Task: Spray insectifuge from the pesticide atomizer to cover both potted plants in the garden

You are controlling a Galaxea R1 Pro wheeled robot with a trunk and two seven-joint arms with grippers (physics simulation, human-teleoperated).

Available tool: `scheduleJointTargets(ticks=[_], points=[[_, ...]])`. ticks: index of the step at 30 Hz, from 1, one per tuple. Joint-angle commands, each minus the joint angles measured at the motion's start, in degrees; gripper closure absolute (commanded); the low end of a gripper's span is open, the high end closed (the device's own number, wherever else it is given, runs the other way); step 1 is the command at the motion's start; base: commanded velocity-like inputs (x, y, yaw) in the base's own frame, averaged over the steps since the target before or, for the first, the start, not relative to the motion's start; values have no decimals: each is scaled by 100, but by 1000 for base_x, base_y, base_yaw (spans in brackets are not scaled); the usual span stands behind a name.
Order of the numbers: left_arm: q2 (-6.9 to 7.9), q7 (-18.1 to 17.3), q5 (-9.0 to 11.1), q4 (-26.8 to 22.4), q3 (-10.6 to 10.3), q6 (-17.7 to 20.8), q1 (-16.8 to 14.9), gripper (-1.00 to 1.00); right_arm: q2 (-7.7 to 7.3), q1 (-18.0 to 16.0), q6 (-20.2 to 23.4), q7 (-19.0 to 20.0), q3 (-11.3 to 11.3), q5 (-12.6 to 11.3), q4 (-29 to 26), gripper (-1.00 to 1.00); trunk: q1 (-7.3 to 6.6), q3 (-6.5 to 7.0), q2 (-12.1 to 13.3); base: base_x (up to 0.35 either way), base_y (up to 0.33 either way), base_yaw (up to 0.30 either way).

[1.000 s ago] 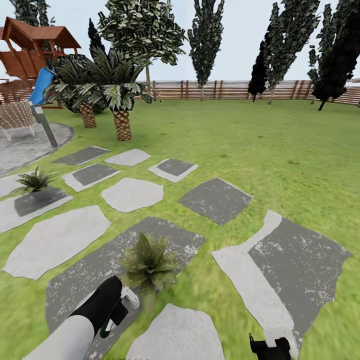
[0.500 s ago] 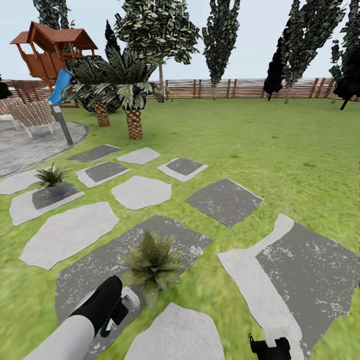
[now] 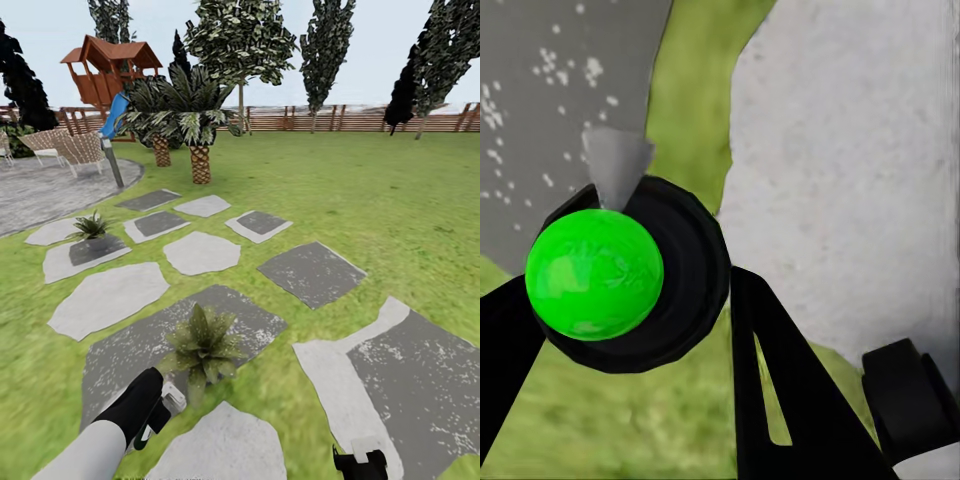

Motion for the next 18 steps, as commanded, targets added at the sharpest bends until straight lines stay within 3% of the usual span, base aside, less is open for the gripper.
scheduleJointTargets(ticks=[1,6,10,13,18], points=[[0,-55,-63,-8,-9,13,-3,100,0,-4,-19,-25,-33,61,9,-100,-1,-5,-2,0,-273,232],[0,-54,-63,-8,-9,13,-5,100,2,-4,-19,-25,-33,61,9,-100,-1,-5,-2,0,-273,221],[0,-55,-63,-8,-9,13,-4,100,-2,-4,-19,-25,-33,61,9,-100,-1,-5,-2,0,-255,50],[0,-54,-63,-8,-9,13,-4,100,0,-4,-19,-25,-33,61,9,-100,-1,-5,-2,0,-59,11],[-2,-54,-63,-8,-9,13,-3,100,6,-4,-19,-27,-33,61,9,-100,-1,-5,-2,0,-3,231]])
